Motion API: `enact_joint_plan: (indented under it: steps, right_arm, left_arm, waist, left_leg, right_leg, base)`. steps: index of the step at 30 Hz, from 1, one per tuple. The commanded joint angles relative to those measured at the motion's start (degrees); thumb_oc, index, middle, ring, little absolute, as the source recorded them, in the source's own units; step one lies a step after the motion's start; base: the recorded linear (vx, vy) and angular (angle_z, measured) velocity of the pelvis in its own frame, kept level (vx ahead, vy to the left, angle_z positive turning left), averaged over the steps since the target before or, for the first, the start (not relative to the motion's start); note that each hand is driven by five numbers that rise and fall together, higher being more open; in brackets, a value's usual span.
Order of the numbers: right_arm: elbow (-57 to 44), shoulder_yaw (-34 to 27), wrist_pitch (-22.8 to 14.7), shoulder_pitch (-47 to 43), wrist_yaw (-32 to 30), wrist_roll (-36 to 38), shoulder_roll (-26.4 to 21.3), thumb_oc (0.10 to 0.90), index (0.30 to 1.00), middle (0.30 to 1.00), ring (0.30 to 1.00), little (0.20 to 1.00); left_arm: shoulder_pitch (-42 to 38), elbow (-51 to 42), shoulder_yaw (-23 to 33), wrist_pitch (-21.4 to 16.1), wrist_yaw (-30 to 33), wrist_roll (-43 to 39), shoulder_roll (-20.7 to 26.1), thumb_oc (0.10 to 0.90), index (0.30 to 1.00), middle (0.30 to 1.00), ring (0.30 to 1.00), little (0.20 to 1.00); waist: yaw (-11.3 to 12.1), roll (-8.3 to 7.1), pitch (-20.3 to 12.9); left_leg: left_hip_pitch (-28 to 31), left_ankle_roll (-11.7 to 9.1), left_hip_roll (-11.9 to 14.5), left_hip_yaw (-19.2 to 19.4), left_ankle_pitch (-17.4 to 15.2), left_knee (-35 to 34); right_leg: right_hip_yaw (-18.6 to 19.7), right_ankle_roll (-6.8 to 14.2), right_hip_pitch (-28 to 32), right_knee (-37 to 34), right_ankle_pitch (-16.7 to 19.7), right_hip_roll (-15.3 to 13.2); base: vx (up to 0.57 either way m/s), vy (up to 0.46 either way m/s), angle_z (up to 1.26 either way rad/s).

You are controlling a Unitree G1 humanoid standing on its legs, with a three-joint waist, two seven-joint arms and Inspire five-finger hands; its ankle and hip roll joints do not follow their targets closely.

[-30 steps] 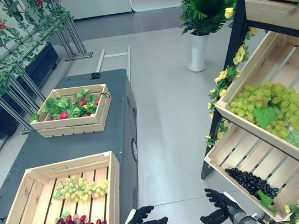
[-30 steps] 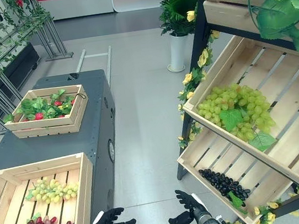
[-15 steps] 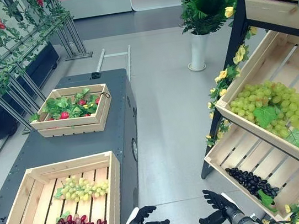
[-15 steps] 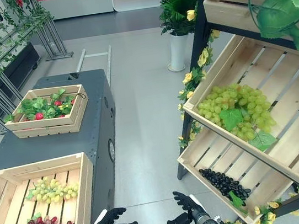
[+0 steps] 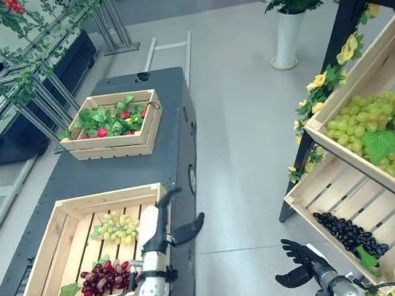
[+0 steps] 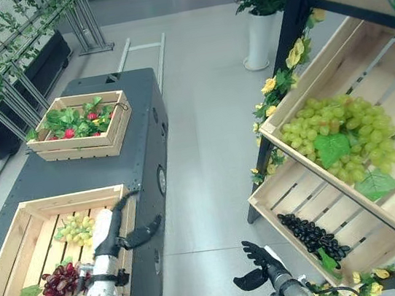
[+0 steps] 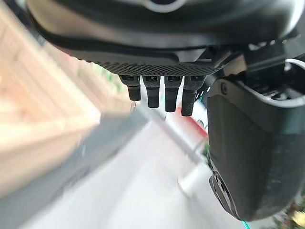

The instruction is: Pick up the fruits from the basket on one side to the basket on the other side

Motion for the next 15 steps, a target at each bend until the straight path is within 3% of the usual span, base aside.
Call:
enact_joint_plan:
  steps: [1, 9, 13, 15]
  right_arm:
    - [-3.77, -1.46, -2.93, -3.03, 0.02, 2.69, 0.09, 0.8, 0.9, 0.9, 0.9, 0.9]
    - [-6.73, 0.47, -2.94, -1.12, -0.97, 2.79, 0.38, 0.8, 0.9, 0.9, 0.9, 0.9]
    - [-8.47, 2.09, -3.15, -2.02, -1.5, 3.86, 0.27, 0.8, 0.9, 0.9, 0.9, 0.9]
    - [-9.82, 3.28, -3.13, -3.8, -1.58, 4.8, -0.29, 0.8, 0.9, 0.9, 0.9, 0.9]
  left_arm:
    - [-8.8, -3.5, 4.62, -3.39, 8.54, -0.81, 5.83, 0.8, 0.9, 0.9, 0.9, 0.9]
    - [-8.47, -3.55, 12.67, 1.4, 13.05, -2.48, 11.41, 0.8, 0.9, 0.9, 0.9, 0.9]
    - [-10.15, 0.02, 15.6, 4.16, 14.83, -2.81, 15.13, 0.8, 0.9, 0.9, 0.9, 0.9]
    - [-12.72, 3.16, 15.81, 6.18, 14.67, -2.62, 19.02, 0.8, 0.9, 0.9, 0.9, 0.9]
  waist:
    - [1.29, -2.83, 1.49]
    - [3.12, -3.55, 3.12]
    - [4.12, -4.37, 5.5]
    - [4.57, -5.5, 8.12]
  left_leg:
    - [-1.55, 2.4, -5.35, -0.15, -2.16, 0.17]
    - [-3.94, 2.52, -5.38, -1.96, -2.57, 3.57]
    - [-6.45, 2.75, -5.3, -1.86, -3.69, 7.53]
    - [-9.55, 2.95, -5.37, -1.09, -5.04, 12.19]
  right_leg:
    - [-2.16, -0.76, 0.11, 2.68, -2.22, -1.54]
    - [-3.95, -0.99, -1.6, 6.45, -4.02, -2.57]
    - [-4.4, -1.11, -3.46, 9.17, -4.67, -3.02]
    - [-4.36, -1.41, -5.84, 12.68, -5.61, -3.26]
  base:
    - [0.06, 0.089, 0.14]
    - [0.05, 0.046, 0.13]
    - [-0.01, 0.043, 0.08]
    - [-0.1, 0.057, 0.15]
